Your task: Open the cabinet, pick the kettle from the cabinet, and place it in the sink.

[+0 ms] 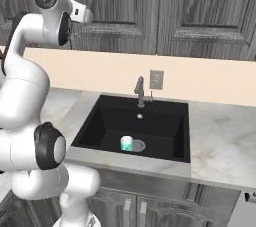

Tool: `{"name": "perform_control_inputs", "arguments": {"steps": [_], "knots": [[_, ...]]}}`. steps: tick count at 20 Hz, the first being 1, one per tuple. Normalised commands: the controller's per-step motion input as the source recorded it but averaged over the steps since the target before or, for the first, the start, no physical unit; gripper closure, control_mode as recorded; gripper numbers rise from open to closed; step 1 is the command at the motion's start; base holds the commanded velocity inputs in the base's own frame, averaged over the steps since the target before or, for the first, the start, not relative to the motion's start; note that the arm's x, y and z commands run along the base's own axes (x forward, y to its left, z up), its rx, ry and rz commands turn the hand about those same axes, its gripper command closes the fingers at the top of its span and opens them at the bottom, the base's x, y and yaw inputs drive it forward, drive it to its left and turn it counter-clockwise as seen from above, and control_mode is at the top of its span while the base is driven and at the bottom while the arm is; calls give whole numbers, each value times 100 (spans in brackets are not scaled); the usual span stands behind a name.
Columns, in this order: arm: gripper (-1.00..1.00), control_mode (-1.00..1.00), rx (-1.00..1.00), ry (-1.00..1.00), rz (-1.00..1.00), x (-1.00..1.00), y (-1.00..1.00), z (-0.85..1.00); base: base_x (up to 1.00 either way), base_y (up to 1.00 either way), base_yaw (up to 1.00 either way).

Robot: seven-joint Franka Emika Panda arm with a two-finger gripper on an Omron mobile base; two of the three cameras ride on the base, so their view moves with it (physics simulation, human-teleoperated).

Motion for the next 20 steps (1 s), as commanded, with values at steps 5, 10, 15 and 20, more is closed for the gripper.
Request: {"name": "perform_control_inputs", "arguments": {"steps": [5,10,15,20], "knots": [[100,-100,3,0,-5,-7,9,-6,0,0,0],[100,-100,1,-2,-9,-24,5,-4,0,0,0],[100,-100,0,0,-7,-41,0,0,0,0,0],[100,-100,0,1,-1,-52,-10,0,0,0,0]]}}
